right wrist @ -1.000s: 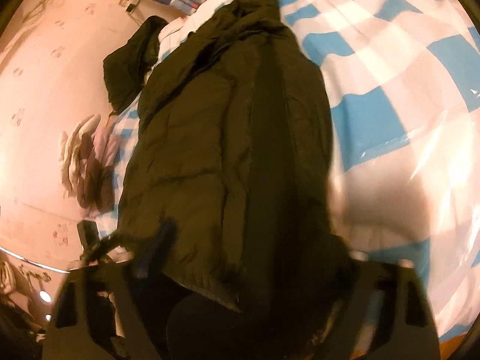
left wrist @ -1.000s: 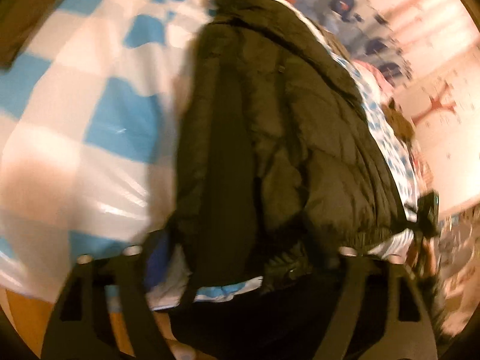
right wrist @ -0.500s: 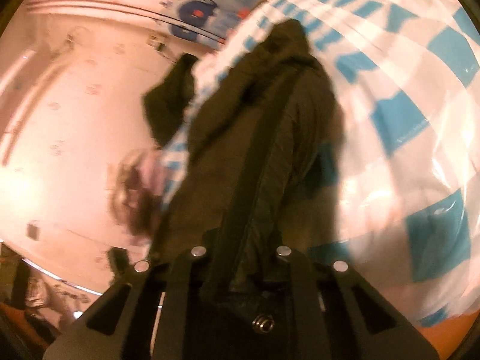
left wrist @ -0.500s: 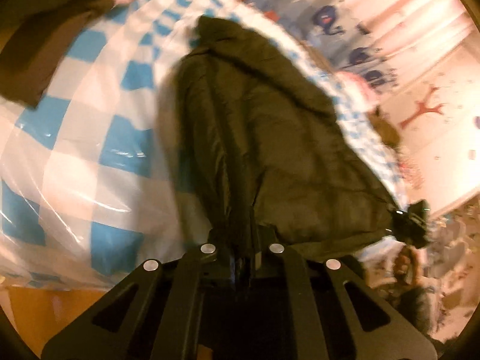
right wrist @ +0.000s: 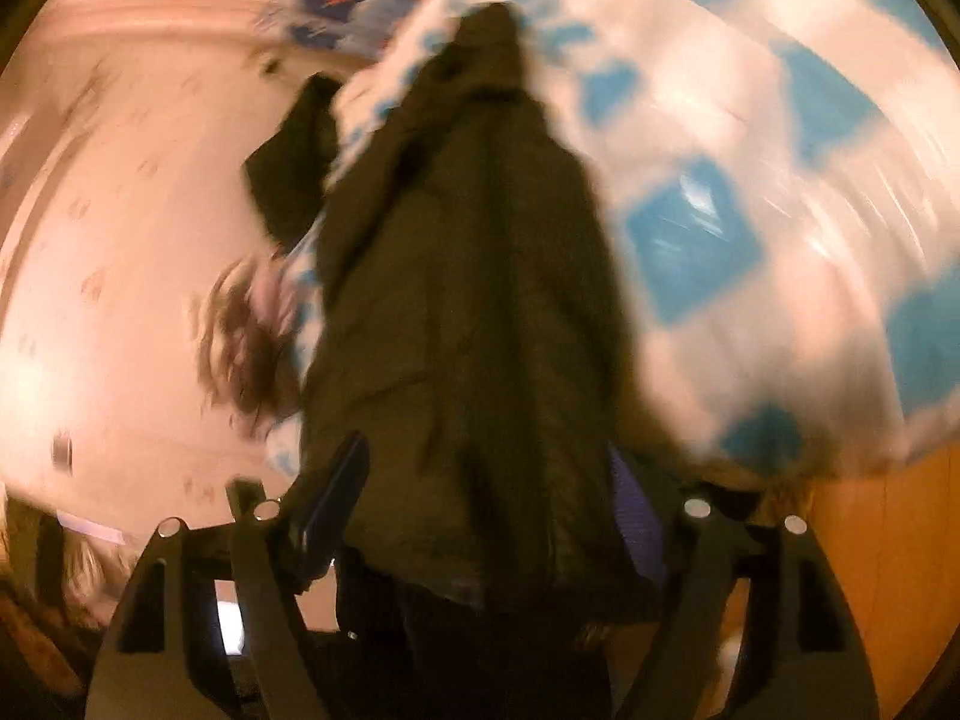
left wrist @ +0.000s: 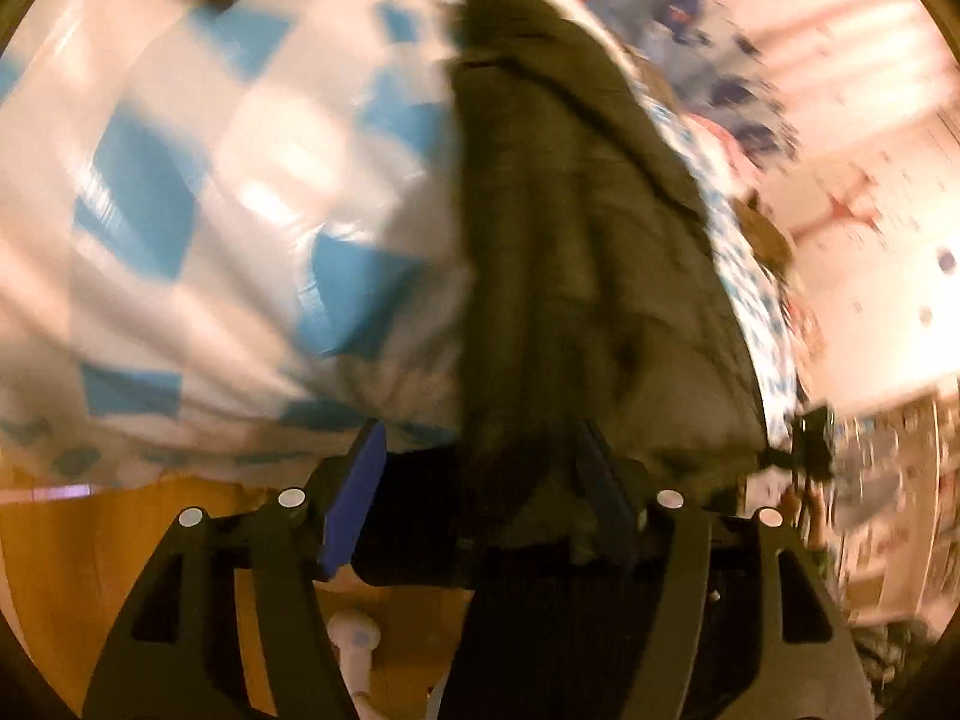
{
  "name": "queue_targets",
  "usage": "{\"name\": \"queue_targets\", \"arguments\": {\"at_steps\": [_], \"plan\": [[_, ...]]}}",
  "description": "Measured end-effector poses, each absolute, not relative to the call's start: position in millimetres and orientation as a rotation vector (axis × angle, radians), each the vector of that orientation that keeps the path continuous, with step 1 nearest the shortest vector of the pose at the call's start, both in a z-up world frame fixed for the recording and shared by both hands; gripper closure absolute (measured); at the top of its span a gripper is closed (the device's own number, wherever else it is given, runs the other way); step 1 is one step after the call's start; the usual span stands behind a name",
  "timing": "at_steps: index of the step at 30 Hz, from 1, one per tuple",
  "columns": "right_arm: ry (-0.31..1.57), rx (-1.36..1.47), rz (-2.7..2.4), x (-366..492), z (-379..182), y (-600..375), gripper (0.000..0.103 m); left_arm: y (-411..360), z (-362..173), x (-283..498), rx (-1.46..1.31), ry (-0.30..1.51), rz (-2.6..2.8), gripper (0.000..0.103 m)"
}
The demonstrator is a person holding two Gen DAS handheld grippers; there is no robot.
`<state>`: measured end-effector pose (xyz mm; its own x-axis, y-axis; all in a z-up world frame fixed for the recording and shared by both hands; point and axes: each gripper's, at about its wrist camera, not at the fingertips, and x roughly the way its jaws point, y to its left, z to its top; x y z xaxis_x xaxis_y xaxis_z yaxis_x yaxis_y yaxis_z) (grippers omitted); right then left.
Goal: Fold large clothes
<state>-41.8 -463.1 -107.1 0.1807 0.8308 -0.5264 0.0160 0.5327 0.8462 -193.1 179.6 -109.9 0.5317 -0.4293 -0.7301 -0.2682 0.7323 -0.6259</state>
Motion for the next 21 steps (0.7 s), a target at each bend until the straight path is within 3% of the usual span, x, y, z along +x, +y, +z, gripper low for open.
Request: {"name": "queue_targets", "arguments": {"at_steps": [2,4,6,13,18,19,20,21], "plan": [[1.273,0.918,0.679,-45.8,-121.9,-472.2,0.027,176.2,-114.6,-192.7,-0.754,1.047,-0.079,0.036],[1.277,0.936,0.673,-47.3,-132.5,-476.3,0.022,166.8,-112.0,-193.1,-0.697,1.047,-0.083,0.022],[1.272,0.998,0.713,-44.8,-143.0,-478.1,0.02,163.8,-111.0,-193.2,-0.697,1.032,-0.125,0.018],[1.215,1.138,0.845,-33.8,-148.2,-455.6,0.015,154.0,-135.1,-178.5,-0.806,1.037,-0.218,0.017],[1.245,1.017,0.863,-25.1,-142.7,-429.3,0.016,133.4,-140.4,-168.0,-0.827,1.042,-0.26,0.017],[1.227,0.973,0.861,-26.0,-137.9,-424.8,0.021,130.2,-139.2,-169.0,-0.81,1.041,-0.255,0.02],[1.226,0.936,0.842,-27.3,-135.5,-422.1,0.049,128.1,-138.3,-169.3,-0.796,1.038,-0.241,0.029],[1.235,0.902,0.816,-29.0,-134.0,-418.3,0.074,126.9,-136.8,-169.9,-0.79,1.042,-0.23,0.053]]}}
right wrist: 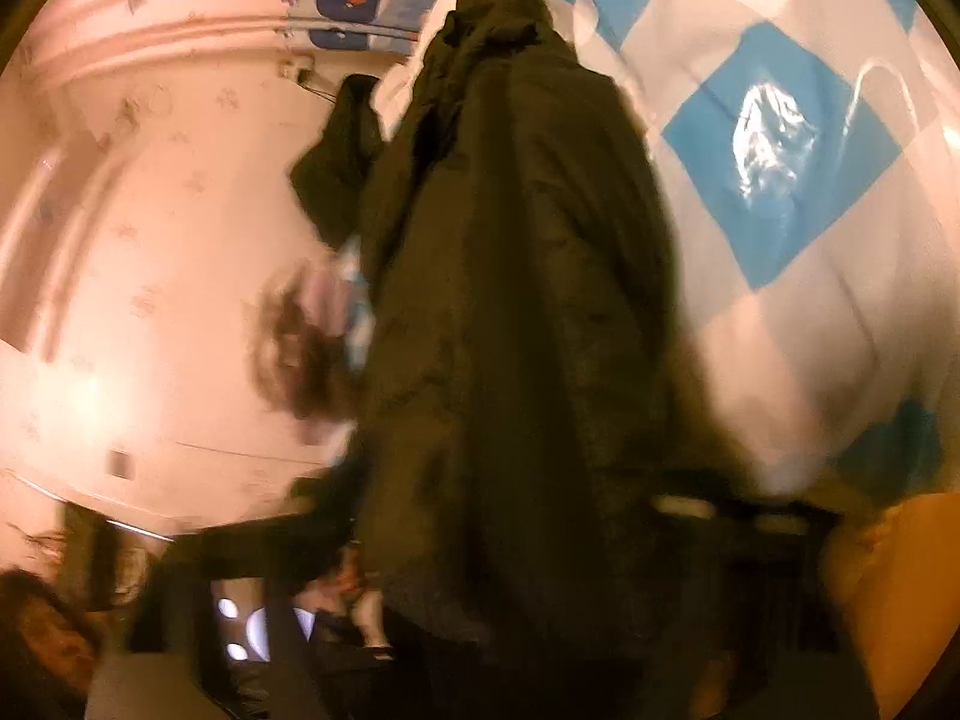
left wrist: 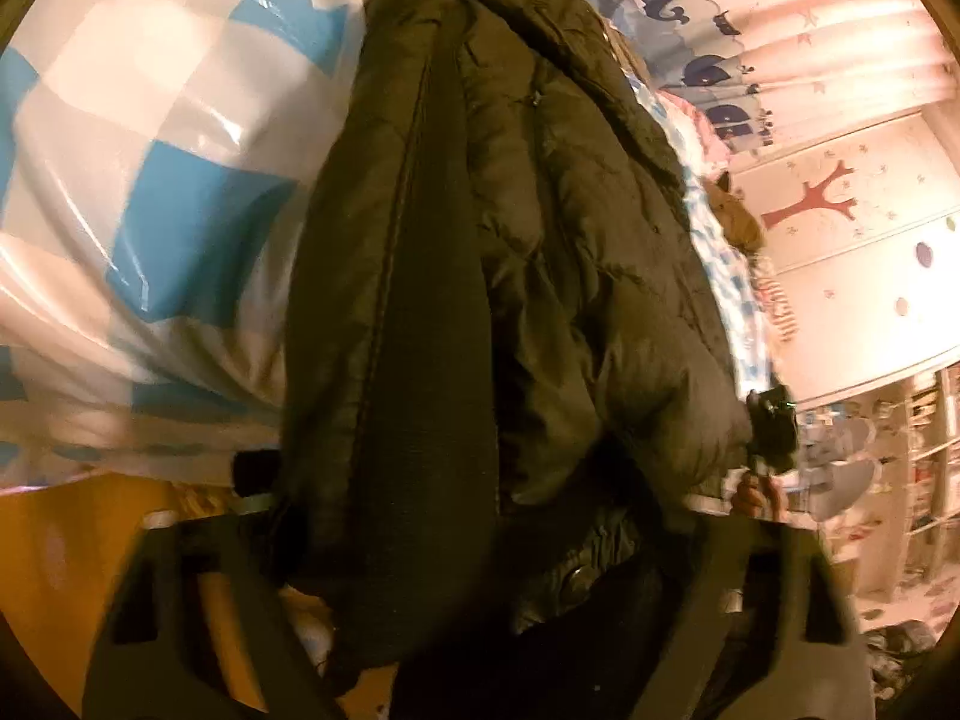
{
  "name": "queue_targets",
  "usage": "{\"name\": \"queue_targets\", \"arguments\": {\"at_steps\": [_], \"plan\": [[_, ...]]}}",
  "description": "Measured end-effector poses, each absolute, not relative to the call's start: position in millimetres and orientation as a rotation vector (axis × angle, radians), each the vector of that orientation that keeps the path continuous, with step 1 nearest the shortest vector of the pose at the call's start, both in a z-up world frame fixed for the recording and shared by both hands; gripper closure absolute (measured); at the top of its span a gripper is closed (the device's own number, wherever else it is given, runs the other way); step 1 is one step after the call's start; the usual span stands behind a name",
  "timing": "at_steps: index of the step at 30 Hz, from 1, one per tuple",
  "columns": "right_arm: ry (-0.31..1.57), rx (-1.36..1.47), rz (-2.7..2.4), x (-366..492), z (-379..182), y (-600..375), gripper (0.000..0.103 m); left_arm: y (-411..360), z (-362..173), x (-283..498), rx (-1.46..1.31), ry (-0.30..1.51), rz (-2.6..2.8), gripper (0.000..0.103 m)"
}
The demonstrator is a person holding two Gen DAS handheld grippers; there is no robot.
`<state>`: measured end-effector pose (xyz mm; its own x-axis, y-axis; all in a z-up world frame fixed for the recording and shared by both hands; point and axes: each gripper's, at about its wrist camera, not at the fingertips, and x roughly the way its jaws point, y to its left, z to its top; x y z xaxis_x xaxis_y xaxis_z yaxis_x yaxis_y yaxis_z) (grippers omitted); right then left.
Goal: Fold large clothes
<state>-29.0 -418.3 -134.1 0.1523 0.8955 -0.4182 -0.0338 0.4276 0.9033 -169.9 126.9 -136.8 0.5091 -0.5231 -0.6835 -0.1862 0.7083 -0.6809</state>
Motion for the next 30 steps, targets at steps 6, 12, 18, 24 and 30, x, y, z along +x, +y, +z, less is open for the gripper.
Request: {"name": "queue_targets", "arguments": {"at_steps": [6,12,18,24,30], "plan": [[1.145,0.88,0.802,-48.1,-108.1,-422.5,0.086,111.1,-103.0,-180.4,-0.557,1.032,-0.127,0.091],[1.116,0.824,0.782,-64.1,-79.0,-446.4,0.087,83.6,-66.9,-201.0,-0.245,1.004,0.015,0.09],[1.219,0.794,0.692,-66.1,-104.6,-446.8,0.027,67.6,-69.4,-199.0,-0.106,0.985,0.134,0.073],[1.218,0.89,0.67,-62.2,-120.7,-467.2,0.023,59.7,-66.3,-205.1,0.017,0.951,0.212,0.057],[1.223,0.966,0.657,-58.0,-134.0,-475.8,0.017,58.2,-66.2,-209.6,0.082,0.928,0.247,0.049]]}}
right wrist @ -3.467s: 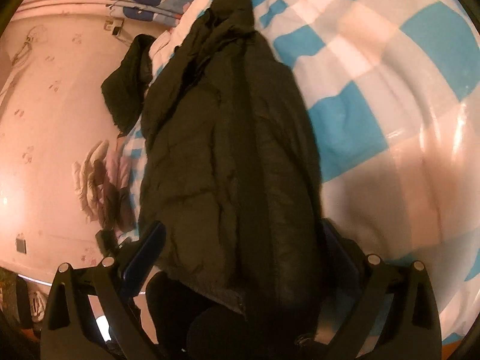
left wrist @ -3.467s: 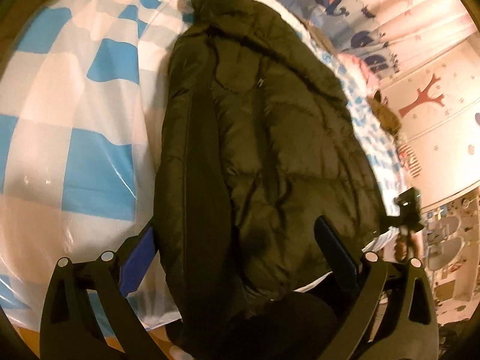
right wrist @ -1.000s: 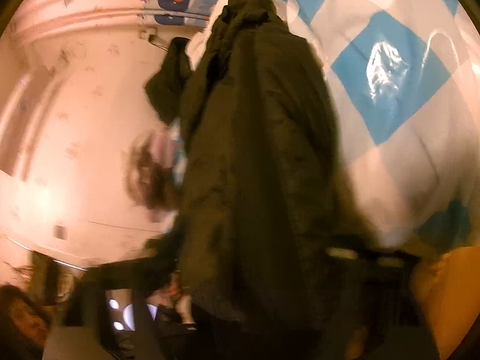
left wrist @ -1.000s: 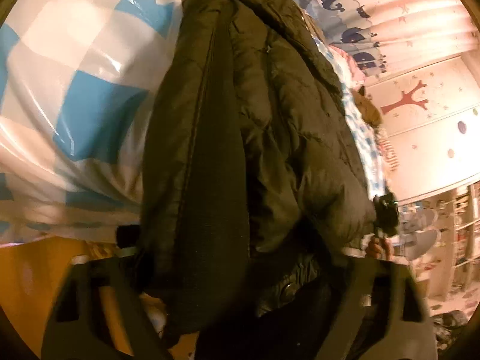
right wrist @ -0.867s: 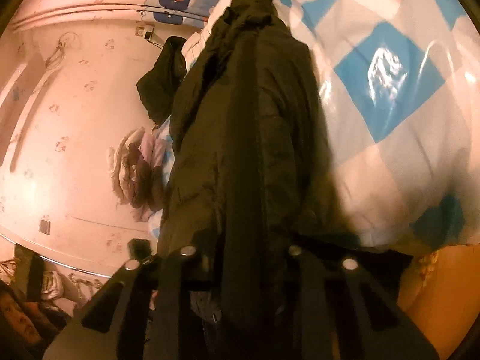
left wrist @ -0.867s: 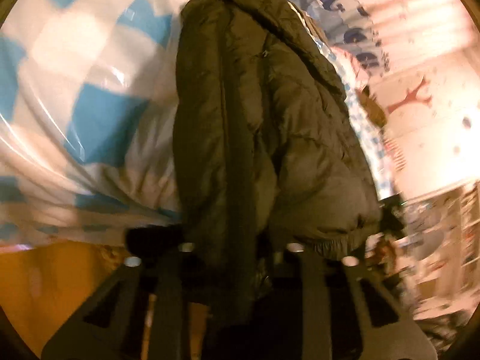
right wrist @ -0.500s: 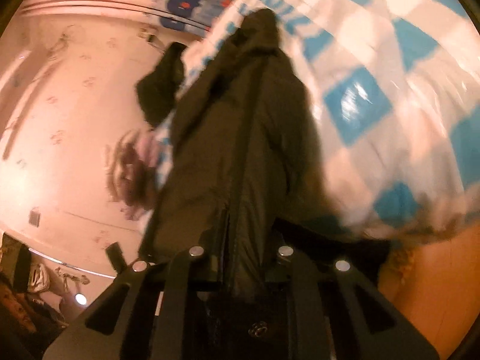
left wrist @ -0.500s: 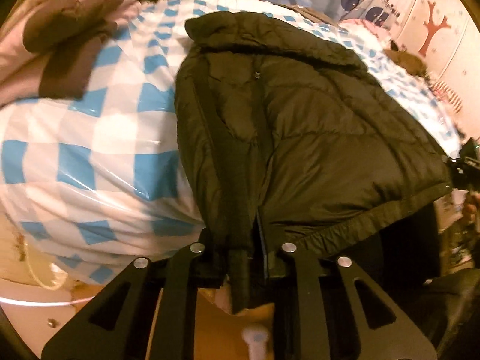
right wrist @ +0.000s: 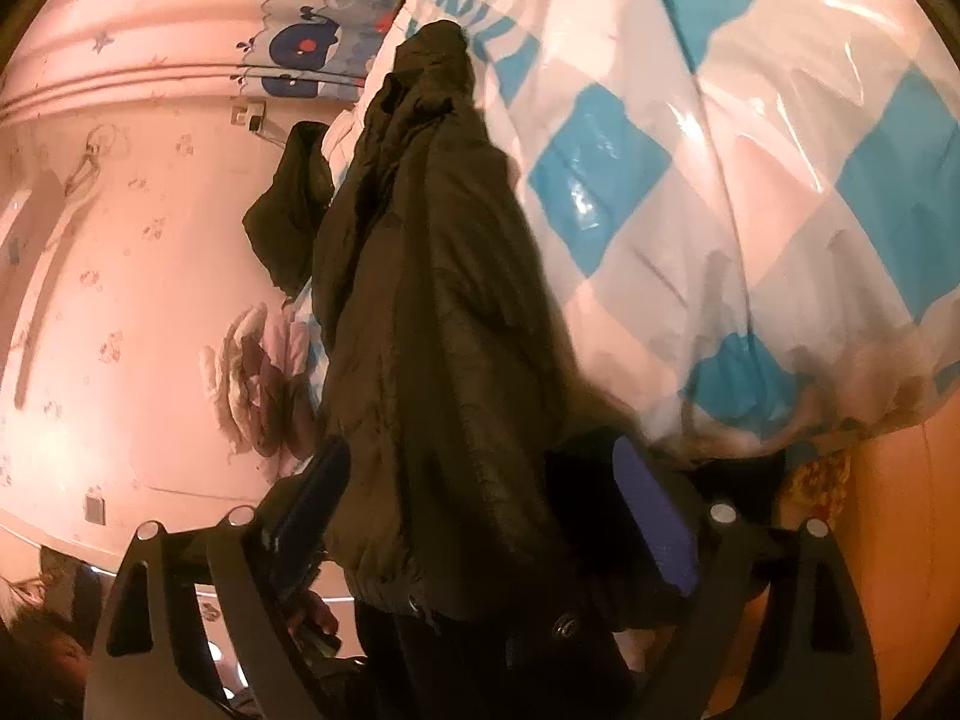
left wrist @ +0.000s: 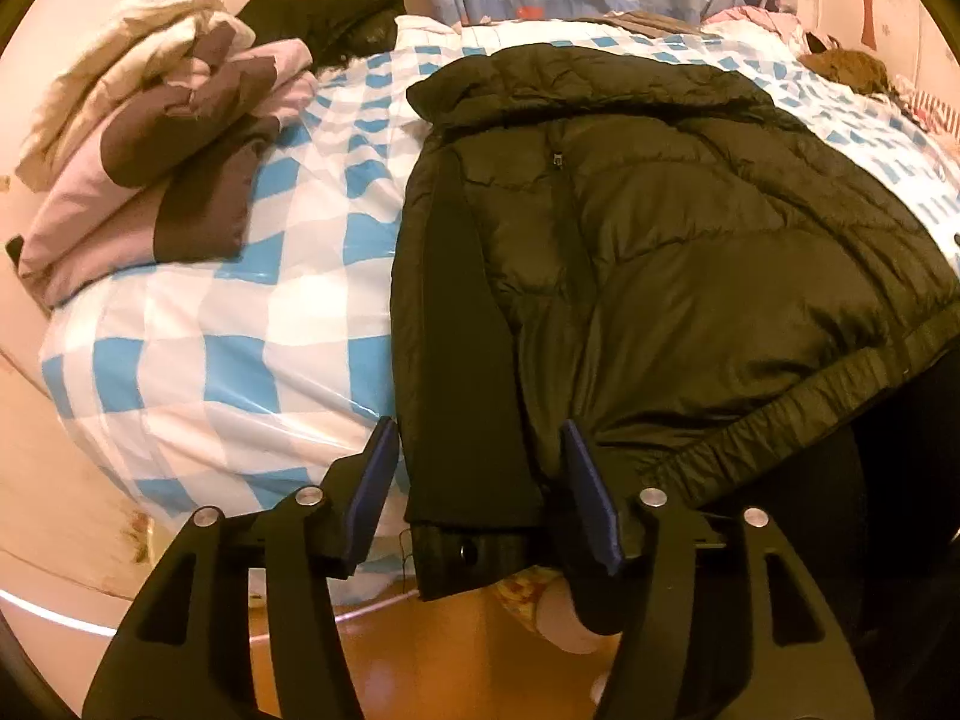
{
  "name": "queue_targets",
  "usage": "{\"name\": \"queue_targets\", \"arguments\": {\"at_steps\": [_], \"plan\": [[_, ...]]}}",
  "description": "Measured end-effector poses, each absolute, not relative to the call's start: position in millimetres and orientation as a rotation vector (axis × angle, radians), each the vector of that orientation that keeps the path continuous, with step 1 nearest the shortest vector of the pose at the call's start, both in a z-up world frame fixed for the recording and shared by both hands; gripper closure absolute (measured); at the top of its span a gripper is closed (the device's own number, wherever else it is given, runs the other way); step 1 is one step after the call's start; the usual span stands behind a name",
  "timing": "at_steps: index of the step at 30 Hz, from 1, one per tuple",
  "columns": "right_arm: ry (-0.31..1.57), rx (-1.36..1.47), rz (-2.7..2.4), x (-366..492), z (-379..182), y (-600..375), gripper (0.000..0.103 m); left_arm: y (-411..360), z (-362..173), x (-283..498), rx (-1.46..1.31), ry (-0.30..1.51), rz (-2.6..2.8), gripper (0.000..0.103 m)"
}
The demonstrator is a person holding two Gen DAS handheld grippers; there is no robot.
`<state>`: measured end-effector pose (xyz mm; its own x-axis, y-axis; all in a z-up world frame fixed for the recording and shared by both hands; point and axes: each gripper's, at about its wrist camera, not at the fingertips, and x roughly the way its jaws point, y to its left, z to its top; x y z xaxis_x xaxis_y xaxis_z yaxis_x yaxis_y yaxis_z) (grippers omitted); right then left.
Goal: Fold large clothes
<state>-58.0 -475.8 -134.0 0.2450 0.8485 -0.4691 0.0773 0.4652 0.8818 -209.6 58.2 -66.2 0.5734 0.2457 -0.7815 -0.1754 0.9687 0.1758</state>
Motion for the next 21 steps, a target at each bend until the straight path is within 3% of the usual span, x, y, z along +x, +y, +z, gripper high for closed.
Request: {"name": "queue_targets", "arguments": {"at_steps": [21], "plan": [[1.249,1.062,0.694,-41.6,-161.3,-460.8,0.011,54.2,-71.8,-209.4,0.163,0.909,0.268,0.039]]}}
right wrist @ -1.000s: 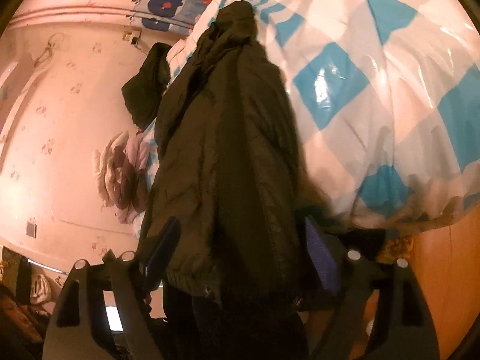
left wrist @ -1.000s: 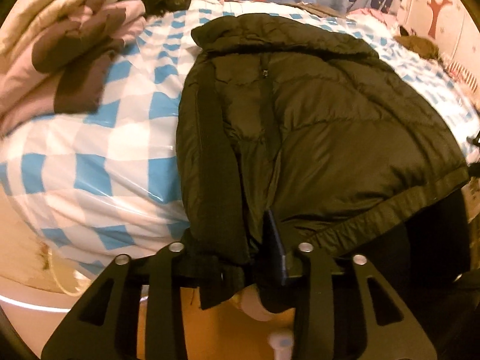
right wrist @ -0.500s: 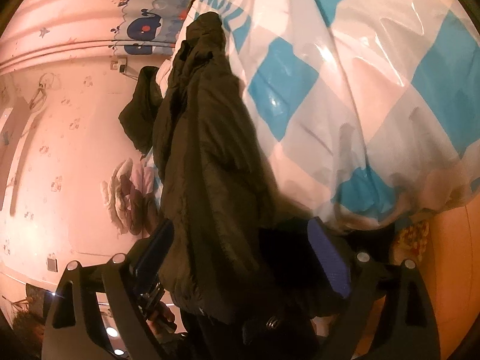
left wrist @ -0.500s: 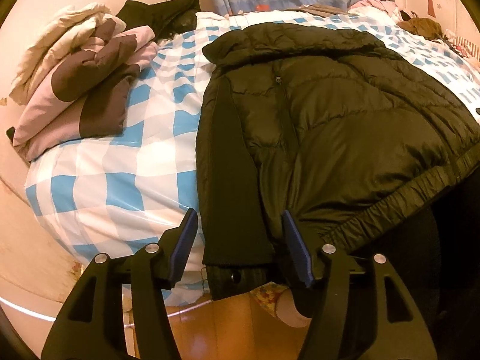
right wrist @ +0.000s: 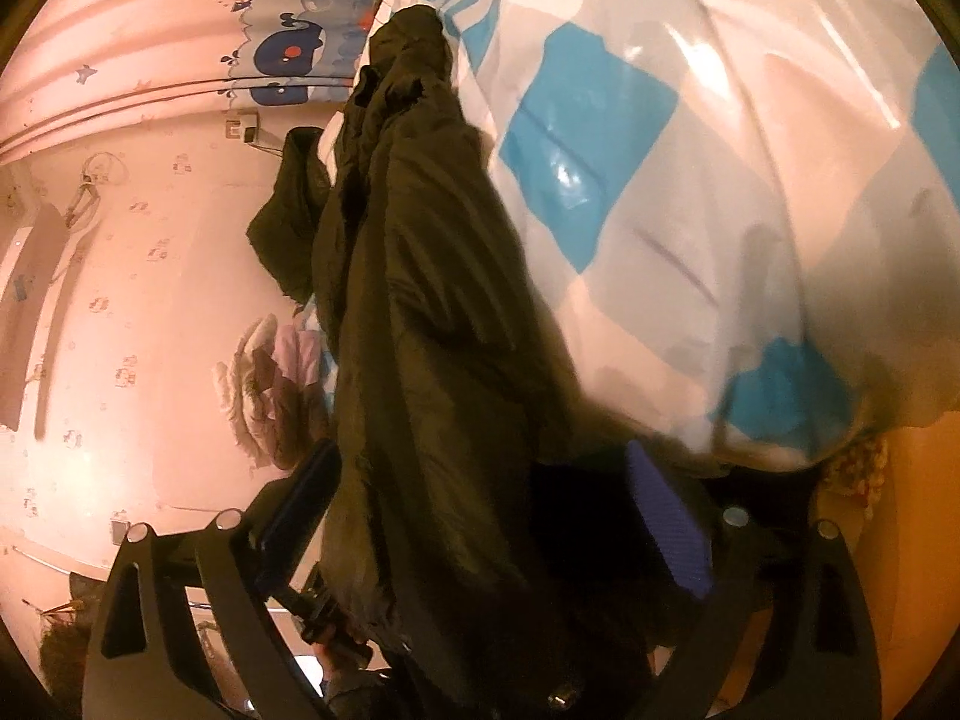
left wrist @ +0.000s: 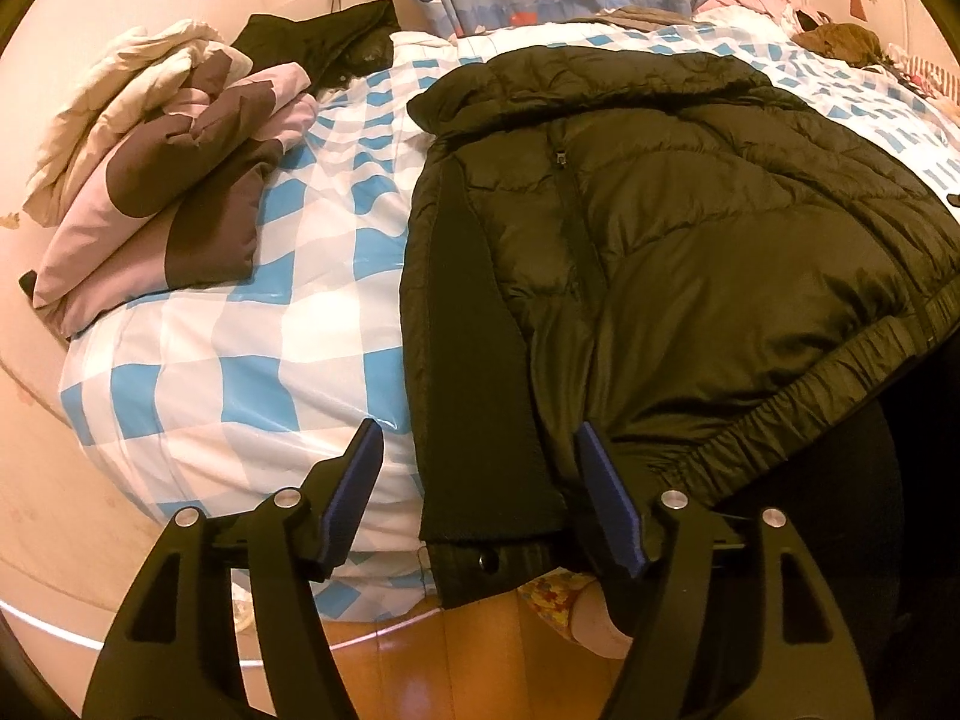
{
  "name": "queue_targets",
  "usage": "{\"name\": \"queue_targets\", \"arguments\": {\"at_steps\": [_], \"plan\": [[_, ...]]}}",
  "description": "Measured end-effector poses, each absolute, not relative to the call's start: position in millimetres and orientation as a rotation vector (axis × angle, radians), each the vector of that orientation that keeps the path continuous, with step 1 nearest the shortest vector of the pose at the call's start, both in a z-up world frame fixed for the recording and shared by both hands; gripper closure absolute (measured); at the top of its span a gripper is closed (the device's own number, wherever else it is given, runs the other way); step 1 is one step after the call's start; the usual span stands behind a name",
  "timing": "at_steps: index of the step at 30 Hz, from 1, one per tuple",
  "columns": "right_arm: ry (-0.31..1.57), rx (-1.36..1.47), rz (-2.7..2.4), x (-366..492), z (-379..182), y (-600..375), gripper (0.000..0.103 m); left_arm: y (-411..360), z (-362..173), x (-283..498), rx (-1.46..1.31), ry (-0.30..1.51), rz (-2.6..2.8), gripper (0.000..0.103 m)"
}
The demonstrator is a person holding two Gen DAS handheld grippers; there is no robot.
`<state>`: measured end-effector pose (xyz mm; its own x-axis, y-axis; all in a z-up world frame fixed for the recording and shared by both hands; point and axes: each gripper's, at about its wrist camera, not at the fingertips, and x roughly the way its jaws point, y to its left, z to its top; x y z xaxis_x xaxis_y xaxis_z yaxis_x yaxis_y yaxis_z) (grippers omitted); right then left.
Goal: Fold large clothes
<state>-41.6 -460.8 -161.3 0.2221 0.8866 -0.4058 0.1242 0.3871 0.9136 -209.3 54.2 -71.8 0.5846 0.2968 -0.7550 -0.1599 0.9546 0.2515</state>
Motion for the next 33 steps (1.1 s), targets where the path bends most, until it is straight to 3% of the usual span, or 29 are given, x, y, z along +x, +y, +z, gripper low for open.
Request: {"name": "queue_targets", "arguments": {"at_steps": [3,8,10,17,33], "plan": [[1.244,1.081,0.727,-39.0,-162.6,-458.6,0.01,61.7,-72.9,-208.5,0.087,0.924,0.226,0.039],[1.236,1.119,0.775,-38.6,-165.5,-453.6,0.01,116.0,-83.4,-209.7,-0.35,0.943,0.045,0.037],[1.232,1.127,0.795,-39.5,-165.1,-452.8,0.009,136.8,-91.7,-212.0,-0.494,0.938,0.017,0.024],[1.195,1.174,0.88,-40.4,-162.6,-454.8,0.007,177.7,-128.4,-218.4,-0.803,0.942,-0.07,0.019],[1.227,1.099,0.993,-39.6,-153.5,-431.8,0.007,160.6,-149.9,-189.7,-0.91,0.995,-0.226,0.015]]}}
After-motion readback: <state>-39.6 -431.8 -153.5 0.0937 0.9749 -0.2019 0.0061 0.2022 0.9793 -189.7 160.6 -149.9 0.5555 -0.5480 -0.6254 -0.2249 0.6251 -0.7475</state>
